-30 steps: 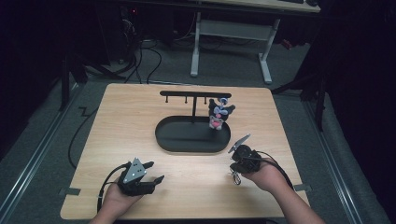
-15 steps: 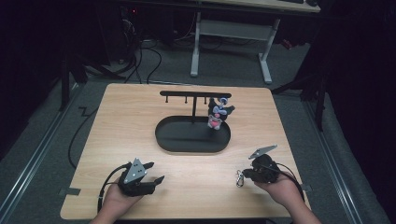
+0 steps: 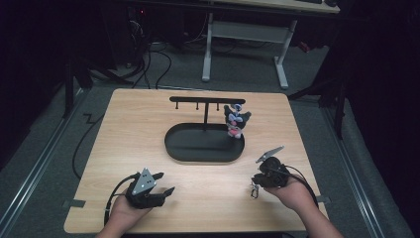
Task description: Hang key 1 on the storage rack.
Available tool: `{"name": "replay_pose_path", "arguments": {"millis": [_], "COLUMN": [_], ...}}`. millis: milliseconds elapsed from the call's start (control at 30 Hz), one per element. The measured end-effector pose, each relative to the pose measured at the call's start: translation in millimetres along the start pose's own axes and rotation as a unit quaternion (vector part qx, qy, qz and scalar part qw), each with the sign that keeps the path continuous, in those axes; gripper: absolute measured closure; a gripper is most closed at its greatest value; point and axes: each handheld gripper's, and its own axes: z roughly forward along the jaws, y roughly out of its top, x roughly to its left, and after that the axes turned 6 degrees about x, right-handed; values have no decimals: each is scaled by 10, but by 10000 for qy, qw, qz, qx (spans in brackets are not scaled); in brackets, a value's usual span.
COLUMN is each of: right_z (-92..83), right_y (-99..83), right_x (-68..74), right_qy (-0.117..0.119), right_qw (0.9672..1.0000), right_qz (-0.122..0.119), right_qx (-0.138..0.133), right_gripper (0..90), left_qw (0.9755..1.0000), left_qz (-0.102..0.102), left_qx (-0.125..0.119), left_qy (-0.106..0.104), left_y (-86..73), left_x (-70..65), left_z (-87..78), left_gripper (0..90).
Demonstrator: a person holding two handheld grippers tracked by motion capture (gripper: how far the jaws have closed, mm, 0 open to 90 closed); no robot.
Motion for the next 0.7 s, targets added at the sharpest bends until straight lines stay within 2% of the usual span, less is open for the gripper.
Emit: {"name": "replay_pose_path", "arguments": {"millis": [33, 133, 167, 200, 233, 333, 400, 500, 600, 700], "right_z": [42, 141, 161, 160, 160, 127, 111, 64, -26, -108], "right_y": [27, 45, 48, 50, 65, 145, 175, 212, 223, 208], "right_x": [-2, -16, -20, -2, -10, 20, 37, 50, 59, 46], "right_qy": [74, 99, 90, 105, 97, 22, 51, -8, -22, 80], "right_qw": [9999, 9990, 9988, 9986, 9989, 9990, 9988, 9980, 9981, 9989], "right_qz": [25, 22, -12, 86, -59, -170, -160, -314, -350, -241], "right_qx": [122, 433, 472, 517, 450, 406, 452, 551, 512, 385], "right_gripper": [771, 770, 817, 880, 885, 887, 887, 890, 892, 893], "left_qw": [10000, 10000, 10000, 10000, 10000, 10000, 10000, 10000, 10000, 10000], "left_qz": [0, 0, -8, -8, -7, 5, -1, -11, -11, -8], "left_qx": [-9, -12, -16, -19, -21, -19, -30, -23, -22, -29], "left_qy": [1, -3, -1, -4, -7, -4, 1, 11, 12, 7], "left_y": [-1, -4, -5, -4, -3, 2, 3, 3, 3, 2], "left_x": [3, 15, 17, 18, 17, 9, 6, 9, 10, 9], "left_z": [-5, -13, -11, -10, -10, -13, -18, -15, -14, -19], "left_gripper": [358, 358, 358, 359, 358, 358, 359, 359, 358, 359]}}
